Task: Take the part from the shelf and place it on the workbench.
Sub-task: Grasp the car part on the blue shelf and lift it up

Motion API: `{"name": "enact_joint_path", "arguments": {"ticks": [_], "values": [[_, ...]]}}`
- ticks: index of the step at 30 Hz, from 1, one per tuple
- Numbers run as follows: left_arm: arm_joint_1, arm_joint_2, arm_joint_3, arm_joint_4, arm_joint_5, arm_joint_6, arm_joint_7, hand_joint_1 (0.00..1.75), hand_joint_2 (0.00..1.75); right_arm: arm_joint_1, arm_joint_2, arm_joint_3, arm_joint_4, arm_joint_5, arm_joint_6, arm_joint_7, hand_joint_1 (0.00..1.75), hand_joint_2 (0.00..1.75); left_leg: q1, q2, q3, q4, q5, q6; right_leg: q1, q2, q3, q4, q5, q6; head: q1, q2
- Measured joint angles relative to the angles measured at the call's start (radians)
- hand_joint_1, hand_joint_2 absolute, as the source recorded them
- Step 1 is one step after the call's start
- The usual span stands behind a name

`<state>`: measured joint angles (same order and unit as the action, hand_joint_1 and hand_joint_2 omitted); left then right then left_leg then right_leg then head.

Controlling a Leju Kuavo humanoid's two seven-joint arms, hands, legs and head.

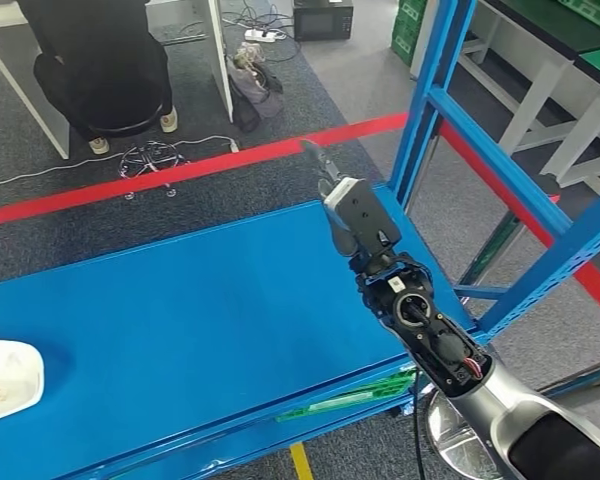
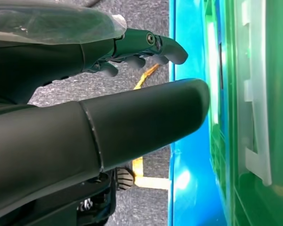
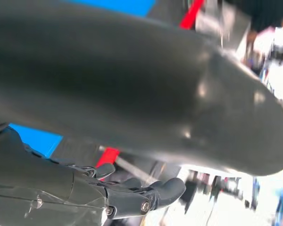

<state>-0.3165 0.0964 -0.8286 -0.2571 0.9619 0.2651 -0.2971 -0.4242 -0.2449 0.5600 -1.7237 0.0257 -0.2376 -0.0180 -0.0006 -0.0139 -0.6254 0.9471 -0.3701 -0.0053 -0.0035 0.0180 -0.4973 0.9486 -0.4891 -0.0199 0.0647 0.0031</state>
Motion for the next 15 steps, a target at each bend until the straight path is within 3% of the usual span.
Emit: {"name": "enact_joint_path", "arguments": {"ticks": [4, 8, 11, 13, 15], "values": [[0.001, 0.0, 0.0, 0.0, -0.004, -0.008, -0.005, 0.0, 0.0, -0.014, 0.0, 0.008, 0.006, -0.007, 0.016, 0.003, 0.0, 0.0, -0.002, -0.005, 0.0, 0.002, -0.005, 0.008, -0.002, -0.002, 0.006, -0.011, -0.002, 0.011, 0.0, 0.0], [0.0, 0.0, 0.0, 0.0, -0.008, -0.008, -0.004, 0.0, 0.0, -0.021, 0.0, 0.015, 0.015, -0.013, 0.031, 0.005, 0.0, 0.0, -0.008, -0.008, 0.001, 0.007, -0.014, 0.022, -0.008, -0.003, 0.012, -0.017, -0.005, 0.031, -0.001, 0.0], [0.001, 0.0, 0.0, 0.0, -0.009, -0.002, 0.005, 0.0, 0.0, -0.031, 0.0, 0.018, 0.021, -0.018, 0.041, 0.005, 0.0, 0.0, -0.001, -0.006, 0.016, -0.011, -0.011, 0.031, -0.008, -0.006, 0.011, -0.006, -0.016, 0.038, 0.001, 0.0], [0.002, -0.001, 0.0, 0.0, -0.01, 0.006, 0.015, 0.0, 0.0, -0.038, -0.001, 0.019, 0.026, -0.02, 0.046, 0.005, 0.0, 0.0, 0.007, -0.005, 0.03, -0.027, -0.007, 0.037, -0.008, -0.009, -0.027, 0.08, -0.061, 0.042, 0.005, 0.0], [0.003, -0.001, 0.0, 0.0, -0.012, 0.019, 0.029, 0.0, 0.0, -0.042, -0.002, 0.022, 0.032, -0.023, 0.05, 0.006, 0.0, 0.0, 0.008, -0.005, 0.034, -0.029, -0.008, 0.038, -0.012, -0.01, -0.101, 0.224, -0.119, 0.048, 0.008, 0.0]]}}
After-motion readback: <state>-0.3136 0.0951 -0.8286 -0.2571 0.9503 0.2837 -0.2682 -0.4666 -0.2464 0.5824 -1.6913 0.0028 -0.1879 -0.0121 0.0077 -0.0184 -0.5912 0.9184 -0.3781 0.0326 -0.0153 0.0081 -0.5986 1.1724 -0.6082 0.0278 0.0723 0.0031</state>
